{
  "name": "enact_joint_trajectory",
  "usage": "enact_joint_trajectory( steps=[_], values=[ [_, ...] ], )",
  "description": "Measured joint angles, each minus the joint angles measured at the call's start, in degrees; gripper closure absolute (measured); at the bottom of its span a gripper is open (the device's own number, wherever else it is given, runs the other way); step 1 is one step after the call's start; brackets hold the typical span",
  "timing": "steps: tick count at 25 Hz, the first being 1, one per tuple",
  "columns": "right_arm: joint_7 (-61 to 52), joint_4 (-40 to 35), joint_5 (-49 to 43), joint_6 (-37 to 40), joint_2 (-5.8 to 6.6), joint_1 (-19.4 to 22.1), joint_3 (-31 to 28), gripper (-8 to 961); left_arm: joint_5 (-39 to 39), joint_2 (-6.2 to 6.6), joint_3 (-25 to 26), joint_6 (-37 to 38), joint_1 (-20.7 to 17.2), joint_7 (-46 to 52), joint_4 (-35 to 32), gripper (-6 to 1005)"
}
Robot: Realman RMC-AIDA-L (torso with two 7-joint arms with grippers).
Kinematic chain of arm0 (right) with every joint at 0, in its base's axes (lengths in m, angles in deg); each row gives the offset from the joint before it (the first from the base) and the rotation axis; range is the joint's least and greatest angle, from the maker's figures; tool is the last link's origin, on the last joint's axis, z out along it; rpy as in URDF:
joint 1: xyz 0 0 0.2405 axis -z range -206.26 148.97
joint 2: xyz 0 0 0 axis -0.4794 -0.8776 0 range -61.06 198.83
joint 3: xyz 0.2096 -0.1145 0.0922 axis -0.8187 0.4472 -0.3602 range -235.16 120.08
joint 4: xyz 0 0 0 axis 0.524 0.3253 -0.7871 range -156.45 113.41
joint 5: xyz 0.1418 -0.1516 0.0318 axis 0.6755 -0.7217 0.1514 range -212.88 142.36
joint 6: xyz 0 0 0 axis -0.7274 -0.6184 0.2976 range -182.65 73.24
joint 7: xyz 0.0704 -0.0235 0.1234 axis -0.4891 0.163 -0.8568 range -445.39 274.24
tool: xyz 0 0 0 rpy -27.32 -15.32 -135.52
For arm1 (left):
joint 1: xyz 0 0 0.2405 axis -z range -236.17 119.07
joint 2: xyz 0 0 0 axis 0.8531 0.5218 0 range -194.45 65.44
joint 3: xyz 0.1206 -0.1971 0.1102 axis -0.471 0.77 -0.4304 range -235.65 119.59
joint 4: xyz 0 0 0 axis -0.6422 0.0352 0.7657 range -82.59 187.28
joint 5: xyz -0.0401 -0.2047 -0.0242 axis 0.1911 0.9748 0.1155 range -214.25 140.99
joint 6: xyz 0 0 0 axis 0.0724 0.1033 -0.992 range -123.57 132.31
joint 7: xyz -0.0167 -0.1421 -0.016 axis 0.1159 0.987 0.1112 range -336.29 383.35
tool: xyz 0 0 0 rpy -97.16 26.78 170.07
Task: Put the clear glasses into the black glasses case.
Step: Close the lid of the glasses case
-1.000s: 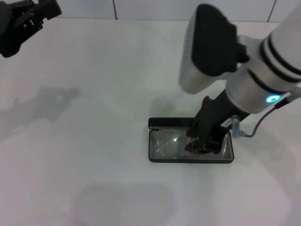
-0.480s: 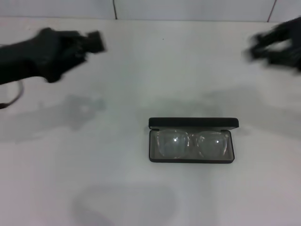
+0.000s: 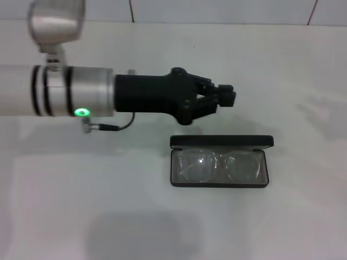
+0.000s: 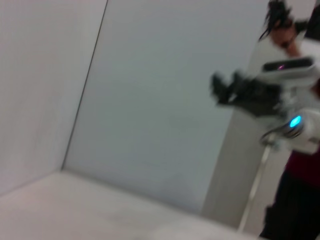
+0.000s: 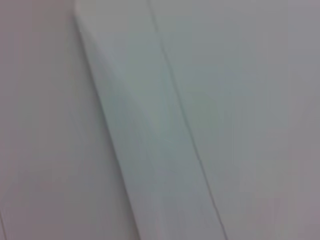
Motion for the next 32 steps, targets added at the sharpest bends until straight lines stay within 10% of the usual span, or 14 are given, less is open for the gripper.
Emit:
enact_joint_trajectory(
  steps=[11,32],
  values=[
    [7.3,14.2,-0.5,0.3,0.73,-0.5,-1.3,679,3.0,-0.77,-11.7,-15.2,2.9,-0.6,4.5,885],
    [10.4,21.1,-2.5,-1.1,1.91,-3.8,-1.0,680,4.9,-0.95,-18.6,-18.7,2.7,-0.7,7.7,877]
  ],
)
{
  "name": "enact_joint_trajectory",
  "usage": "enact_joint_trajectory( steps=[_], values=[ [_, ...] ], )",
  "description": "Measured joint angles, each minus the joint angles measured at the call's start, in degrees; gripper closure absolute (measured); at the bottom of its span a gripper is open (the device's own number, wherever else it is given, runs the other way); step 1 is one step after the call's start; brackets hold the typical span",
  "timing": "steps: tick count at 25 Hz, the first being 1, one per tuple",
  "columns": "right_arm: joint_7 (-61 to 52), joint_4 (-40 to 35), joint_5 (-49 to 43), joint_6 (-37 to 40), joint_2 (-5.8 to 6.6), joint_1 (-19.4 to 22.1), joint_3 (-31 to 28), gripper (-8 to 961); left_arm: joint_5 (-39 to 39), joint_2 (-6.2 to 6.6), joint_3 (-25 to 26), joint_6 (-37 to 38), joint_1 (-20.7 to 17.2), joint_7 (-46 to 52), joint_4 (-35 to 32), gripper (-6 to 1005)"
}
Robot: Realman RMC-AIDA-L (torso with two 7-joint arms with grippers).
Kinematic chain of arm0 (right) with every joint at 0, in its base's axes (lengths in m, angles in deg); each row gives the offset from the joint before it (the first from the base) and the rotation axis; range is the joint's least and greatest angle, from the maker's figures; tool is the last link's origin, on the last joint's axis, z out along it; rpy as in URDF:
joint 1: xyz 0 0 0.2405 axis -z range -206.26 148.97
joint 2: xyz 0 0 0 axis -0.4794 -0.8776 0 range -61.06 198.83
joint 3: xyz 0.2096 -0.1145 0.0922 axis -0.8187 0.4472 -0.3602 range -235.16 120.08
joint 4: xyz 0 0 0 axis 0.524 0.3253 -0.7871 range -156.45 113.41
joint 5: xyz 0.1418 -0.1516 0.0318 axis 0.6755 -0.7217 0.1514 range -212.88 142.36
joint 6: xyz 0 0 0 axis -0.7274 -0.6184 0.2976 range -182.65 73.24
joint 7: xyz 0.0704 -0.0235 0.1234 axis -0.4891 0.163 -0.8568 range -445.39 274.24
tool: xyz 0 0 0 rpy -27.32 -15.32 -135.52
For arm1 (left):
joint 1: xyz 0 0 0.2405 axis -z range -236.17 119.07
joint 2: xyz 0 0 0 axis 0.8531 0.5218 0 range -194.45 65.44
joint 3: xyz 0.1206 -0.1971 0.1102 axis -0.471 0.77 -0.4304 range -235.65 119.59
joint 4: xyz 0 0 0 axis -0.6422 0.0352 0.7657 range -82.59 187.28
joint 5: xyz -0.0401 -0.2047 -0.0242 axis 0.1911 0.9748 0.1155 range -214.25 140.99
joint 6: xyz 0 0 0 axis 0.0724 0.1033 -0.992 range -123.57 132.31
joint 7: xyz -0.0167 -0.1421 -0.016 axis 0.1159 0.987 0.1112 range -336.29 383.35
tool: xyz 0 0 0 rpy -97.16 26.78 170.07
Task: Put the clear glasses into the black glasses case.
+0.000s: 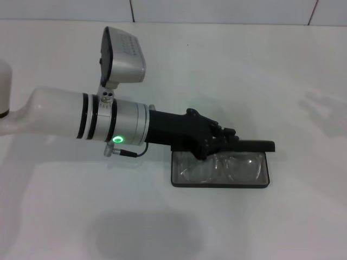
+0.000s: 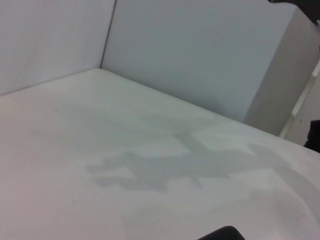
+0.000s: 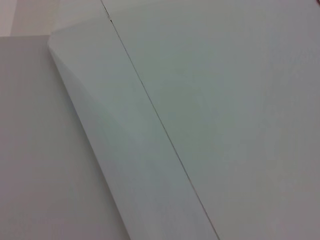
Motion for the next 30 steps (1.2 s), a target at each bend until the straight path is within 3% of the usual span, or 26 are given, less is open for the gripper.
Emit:
enact_joint_trajectory(
  steps=[7,16,23,28,30],
  values=[
    [0.7,1.5,-0.1,0.1,0.0,0.1,0.0,680,0.2,-0.05,-1.0,0.1,-0.1,-0.4,0.0,874],
    [1.3,2.9,-0.7,0.1,0.0,-0.5,0.0,681,0.1,-0.18,-7.4,0.4,-0.2,-1.8,-0.7,870],
    [1.3,2.9,-1.3,0.1,0.2,-0.4,0.1,681,1.7,-0.16,-7.6,4.9,-0.5,-4.9,-1.9,866],
    [2.9,2.5,-7.2,2.6,0.97,-1.4,0.6,672,6.7,0.43,-7.5,11.3,-1.8,-2.7,-7.1,864],
    [4.5,2.2,-10.1,3.8,0.96,-2.8,1.9,662,8.6,1.93,-5.8,17.2,-6.4,3.3,-16.8,863]
  ],
)
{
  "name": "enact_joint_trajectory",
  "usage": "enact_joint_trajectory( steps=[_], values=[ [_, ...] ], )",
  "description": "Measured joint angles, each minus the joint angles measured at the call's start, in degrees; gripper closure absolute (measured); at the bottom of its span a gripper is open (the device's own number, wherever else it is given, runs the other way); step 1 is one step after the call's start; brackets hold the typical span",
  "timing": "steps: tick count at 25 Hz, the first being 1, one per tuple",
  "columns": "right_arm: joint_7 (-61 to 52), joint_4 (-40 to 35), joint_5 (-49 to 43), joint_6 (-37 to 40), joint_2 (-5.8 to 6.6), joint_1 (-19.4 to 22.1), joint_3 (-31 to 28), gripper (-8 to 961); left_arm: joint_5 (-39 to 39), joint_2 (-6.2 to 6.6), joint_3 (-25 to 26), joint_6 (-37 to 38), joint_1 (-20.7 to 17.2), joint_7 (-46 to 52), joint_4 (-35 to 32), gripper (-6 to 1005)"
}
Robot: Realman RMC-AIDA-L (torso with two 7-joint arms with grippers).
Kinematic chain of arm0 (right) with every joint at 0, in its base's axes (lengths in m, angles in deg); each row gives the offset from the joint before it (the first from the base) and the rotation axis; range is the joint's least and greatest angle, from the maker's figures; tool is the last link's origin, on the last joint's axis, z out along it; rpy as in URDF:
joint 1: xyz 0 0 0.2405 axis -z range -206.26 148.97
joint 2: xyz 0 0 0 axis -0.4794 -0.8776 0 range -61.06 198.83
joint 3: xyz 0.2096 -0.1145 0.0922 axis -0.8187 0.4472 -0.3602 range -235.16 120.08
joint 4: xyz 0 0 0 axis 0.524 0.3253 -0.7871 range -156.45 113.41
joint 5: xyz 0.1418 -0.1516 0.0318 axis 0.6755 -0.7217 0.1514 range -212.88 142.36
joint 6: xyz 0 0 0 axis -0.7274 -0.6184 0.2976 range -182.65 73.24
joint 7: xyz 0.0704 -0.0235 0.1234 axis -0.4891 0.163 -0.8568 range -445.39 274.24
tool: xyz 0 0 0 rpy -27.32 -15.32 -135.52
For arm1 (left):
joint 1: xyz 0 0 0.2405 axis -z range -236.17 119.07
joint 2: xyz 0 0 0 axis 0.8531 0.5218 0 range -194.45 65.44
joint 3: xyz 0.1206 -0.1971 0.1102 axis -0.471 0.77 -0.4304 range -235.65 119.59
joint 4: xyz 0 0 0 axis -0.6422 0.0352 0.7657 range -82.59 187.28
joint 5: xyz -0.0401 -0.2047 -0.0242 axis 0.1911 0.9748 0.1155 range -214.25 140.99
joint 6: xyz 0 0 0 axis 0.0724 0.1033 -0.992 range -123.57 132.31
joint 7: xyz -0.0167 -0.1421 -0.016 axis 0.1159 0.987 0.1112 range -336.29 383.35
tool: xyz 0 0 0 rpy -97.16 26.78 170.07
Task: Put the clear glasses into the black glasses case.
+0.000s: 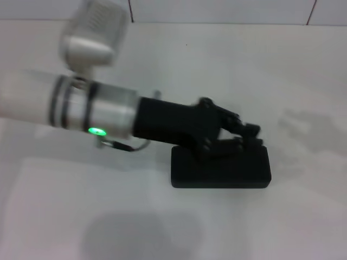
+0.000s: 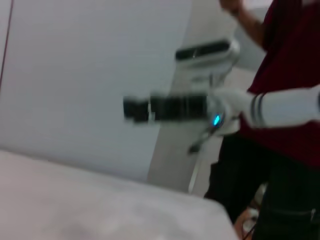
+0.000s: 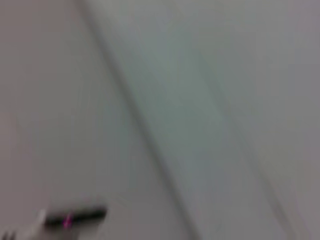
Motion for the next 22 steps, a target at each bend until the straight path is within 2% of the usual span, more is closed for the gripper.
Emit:
enact_joint_trajectory(
  steps=[3,5,7,10,13,15,17,20,22],
  values=[
    [4.9,-0.1,-1.6,1.5,-1.03,-0.8,3.8,648,0.0,1.41,3.2,5.8,-3.7,2.2,-7.9,862],
    [8.5,-0.3,-1.6,1.7,-2.3,-0.8,6.9,638,0.0,2.27,6.4,9.7,-6.0,1.0,-10.7,778],
    [11.1,-0.1,-1.5,0.9,-2.97,-1.1,10.4,629,0.0,3.13,10.2,12.3,-7.8,0.3,-11.3,694],
    [14.3,2.2,-1.2,-0.4,-3.29,-2.6,15.3,387,-0.2,4.37,14.4,14.8,-9.3,0.7,-9.9,554],
    [17.3,4.7,-1.2,-1.2,-3.45,-4.8,18.6,330,-0.2,6.19,16.3,16.7,-10.3,0.7,-7.6,408],
    [19.2,7.0,-1.1,-1.3,-3.53,-6.6,19.6,291,0.0,7.23,16.6,17.6,-10.8,0.8,-6.7,401],
    [20.0,8.5,-0.8,-1.3,-3.55,-7.9,19.8,253,0.1,7.75,16.9,18.2,-11.5,0.8,-6.3,393],
    [20.5,9.3,-0.5,-1.4,-3.56,-8.8,20.0,196,0.0,7.85,17.2,18.4,-12.6,0.7,-6.2,386],
    [20.7,10.2,-0.4,-1.4,-3.63,-9.9,20.2,198,-0.1,7.84,17.2,18.4,-13.0,0.6,-6.2,386]
  ],
)
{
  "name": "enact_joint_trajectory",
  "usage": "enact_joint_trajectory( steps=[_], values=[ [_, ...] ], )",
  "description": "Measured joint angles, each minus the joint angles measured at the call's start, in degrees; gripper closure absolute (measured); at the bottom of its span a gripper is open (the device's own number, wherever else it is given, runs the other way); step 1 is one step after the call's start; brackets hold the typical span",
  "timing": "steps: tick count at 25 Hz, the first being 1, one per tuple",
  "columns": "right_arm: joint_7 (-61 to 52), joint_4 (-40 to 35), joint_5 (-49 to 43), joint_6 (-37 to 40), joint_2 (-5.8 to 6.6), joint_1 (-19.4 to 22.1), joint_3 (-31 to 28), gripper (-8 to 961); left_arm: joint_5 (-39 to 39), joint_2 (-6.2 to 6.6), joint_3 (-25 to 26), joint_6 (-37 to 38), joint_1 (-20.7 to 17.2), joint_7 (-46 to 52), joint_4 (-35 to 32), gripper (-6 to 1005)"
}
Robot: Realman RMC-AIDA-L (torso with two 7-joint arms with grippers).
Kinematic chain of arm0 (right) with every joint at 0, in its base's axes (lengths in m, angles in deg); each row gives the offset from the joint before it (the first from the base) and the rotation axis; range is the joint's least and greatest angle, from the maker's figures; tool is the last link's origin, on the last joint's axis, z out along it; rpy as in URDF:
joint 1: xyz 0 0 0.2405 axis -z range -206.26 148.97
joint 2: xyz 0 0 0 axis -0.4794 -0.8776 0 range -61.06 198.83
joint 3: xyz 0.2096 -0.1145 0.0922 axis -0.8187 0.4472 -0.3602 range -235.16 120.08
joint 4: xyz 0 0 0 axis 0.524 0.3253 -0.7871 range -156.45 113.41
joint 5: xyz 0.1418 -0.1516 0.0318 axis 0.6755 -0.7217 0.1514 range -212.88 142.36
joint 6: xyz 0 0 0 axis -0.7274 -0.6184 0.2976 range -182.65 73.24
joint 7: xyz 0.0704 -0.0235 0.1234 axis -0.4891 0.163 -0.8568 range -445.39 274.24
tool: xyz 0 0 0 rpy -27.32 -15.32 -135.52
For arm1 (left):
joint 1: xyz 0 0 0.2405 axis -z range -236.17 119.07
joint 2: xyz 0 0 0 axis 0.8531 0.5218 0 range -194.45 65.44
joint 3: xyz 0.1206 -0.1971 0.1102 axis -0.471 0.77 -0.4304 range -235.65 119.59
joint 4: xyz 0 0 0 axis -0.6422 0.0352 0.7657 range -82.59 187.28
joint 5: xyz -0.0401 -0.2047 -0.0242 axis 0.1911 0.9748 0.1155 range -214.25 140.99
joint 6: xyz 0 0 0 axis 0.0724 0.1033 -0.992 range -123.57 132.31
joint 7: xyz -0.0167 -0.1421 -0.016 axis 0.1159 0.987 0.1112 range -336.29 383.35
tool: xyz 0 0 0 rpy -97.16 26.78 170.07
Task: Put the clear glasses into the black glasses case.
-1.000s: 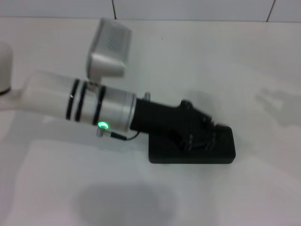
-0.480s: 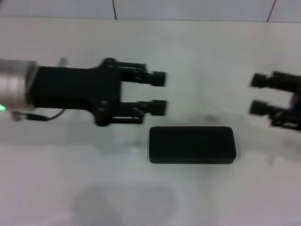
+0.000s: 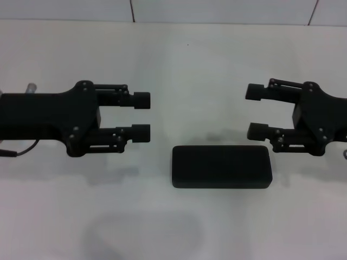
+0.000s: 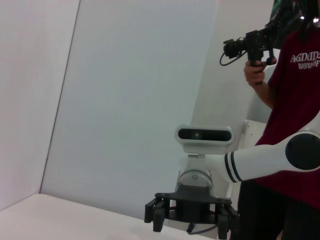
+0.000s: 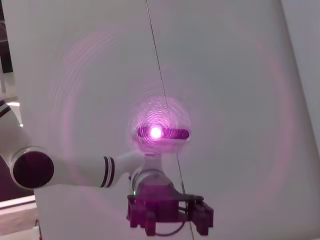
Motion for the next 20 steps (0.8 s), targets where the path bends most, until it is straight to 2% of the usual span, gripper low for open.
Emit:
enact_joint_trajectory(
  steps=[7,20],
  values=[
    [2.0,5.3,0.2,-0.2,-0.14,-2.3,0.1,202,-0.1,-0.7,0.0,0.0,-0.6,-2.9,-0.2,385],
    [2.3,7.3,0.8,0.3,-0.13,-1.9,0.2,207,-0.2,-1.23,0.2,-0.3,-1.2,-3.0,-0.1,386]
  ],
)
